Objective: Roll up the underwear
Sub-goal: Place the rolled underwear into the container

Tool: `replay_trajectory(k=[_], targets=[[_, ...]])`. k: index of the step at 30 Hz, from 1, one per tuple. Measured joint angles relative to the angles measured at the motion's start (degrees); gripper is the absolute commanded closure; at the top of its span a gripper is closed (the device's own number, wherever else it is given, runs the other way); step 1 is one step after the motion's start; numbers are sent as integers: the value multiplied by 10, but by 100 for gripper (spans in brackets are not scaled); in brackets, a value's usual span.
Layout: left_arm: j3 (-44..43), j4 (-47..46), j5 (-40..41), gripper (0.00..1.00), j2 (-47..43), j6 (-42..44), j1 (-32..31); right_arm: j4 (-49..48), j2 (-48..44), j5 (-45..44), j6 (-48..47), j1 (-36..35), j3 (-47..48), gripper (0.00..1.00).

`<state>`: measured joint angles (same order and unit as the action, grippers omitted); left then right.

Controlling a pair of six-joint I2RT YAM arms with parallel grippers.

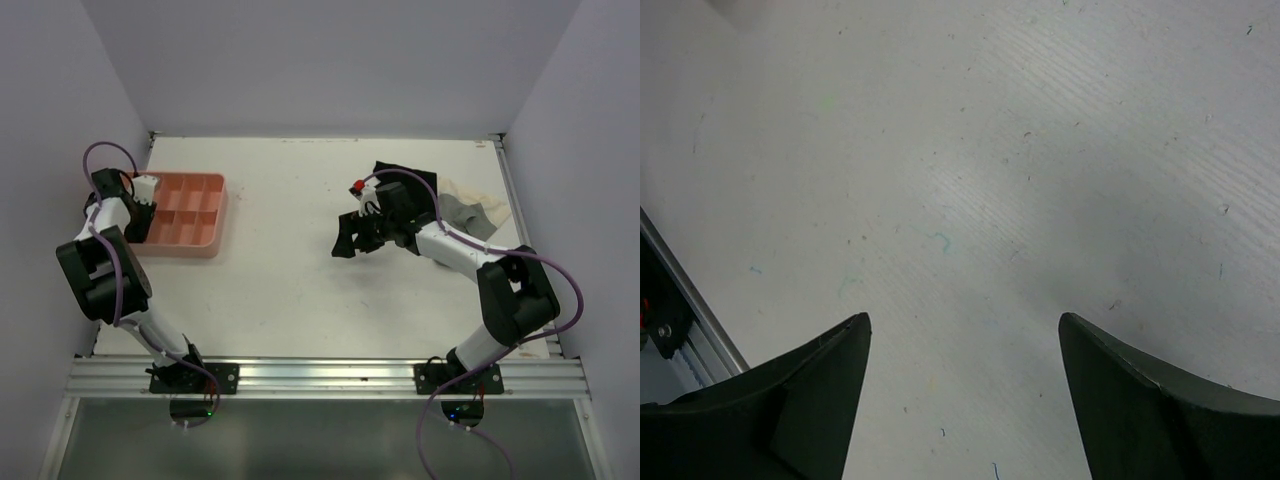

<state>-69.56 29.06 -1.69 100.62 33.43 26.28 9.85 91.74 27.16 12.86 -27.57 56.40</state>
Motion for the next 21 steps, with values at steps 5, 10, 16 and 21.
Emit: replay_trajectory(k=[5, 10, 16, 21], targets=[[-11, 4, 6, 71, 27, -4, 0, 0, 0, 0, 0, 0, 0, 20], [-16, 10, 6, 46, 30, -4, 0, 0, 0, 0, 0, 0, 0, 20], [-34, 30, -7, 37, 28, -3, 0, 0, 0, 7, 0, 0, 0, 19], [-42, 39, -14, 33, 21, -4, -1, 0, 0, 9, 2, 0, 0, 19]])
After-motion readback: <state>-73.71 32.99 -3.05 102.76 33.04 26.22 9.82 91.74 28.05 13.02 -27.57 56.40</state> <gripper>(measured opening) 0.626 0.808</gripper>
